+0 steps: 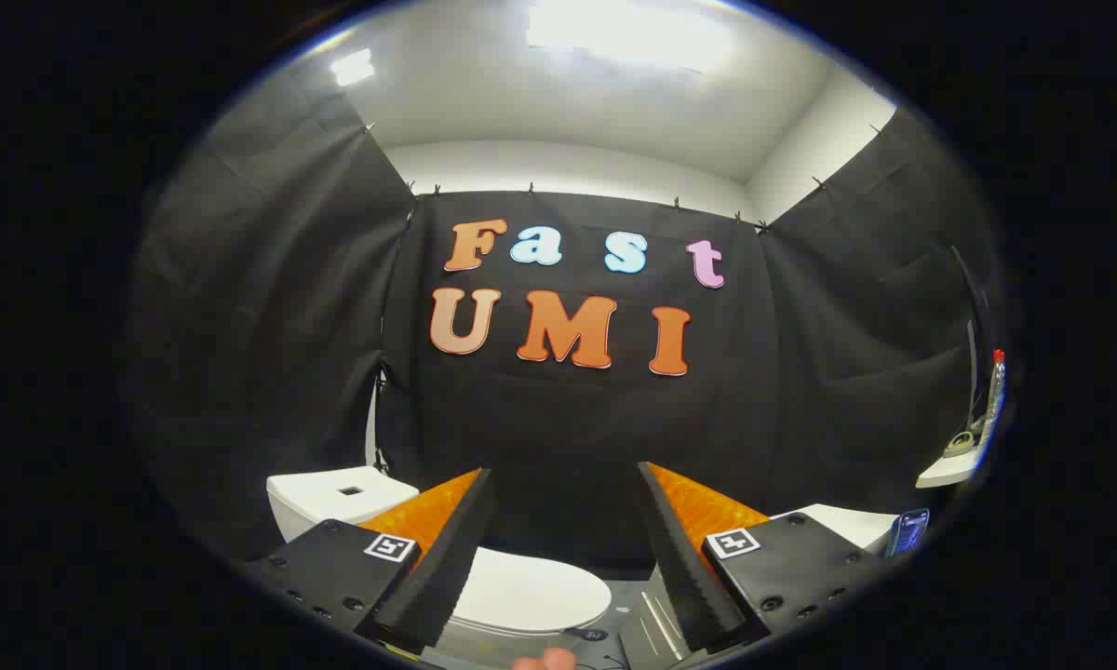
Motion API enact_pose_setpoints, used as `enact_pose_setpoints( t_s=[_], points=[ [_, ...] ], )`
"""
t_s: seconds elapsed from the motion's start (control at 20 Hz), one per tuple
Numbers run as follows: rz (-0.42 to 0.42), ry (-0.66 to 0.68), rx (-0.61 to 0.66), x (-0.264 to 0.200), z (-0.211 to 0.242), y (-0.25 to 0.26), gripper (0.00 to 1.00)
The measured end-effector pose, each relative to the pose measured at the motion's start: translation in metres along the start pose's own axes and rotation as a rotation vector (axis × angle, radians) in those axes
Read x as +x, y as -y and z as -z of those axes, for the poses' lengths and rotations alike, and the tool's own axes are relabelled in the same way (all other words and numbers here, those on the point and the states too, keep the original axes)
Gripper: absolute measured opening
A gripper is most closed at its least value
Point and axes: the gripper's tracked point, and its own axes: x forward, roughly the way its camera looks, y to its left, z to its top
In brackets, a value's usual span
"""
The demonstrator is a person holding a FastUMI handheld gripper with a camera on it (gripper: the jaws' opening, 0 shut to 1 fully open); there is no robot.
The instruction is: Open the toilet lid.
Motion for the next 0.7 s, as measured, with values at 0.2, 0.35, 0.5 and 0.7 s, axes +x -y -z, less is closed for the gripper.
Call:
enact_pose_setpoints(
  t_s=[0.2,0.35,0.5,0.7],
  points=[
    [-0.010,-0.008,0.003,-0.0005,0.0037,-0.0016,0.98],
    [-0.008,-0.008,-0.001,-0.0016,0.0024,-0.0005,0.98],
    [-0.012,-0.009,-0.002,-0.0026,0.0028,-0.0035,0.98],
    [-0.009,-0.019,-0.002,-0.0027,0.0040,-0.0026,0.98]
  ],
)
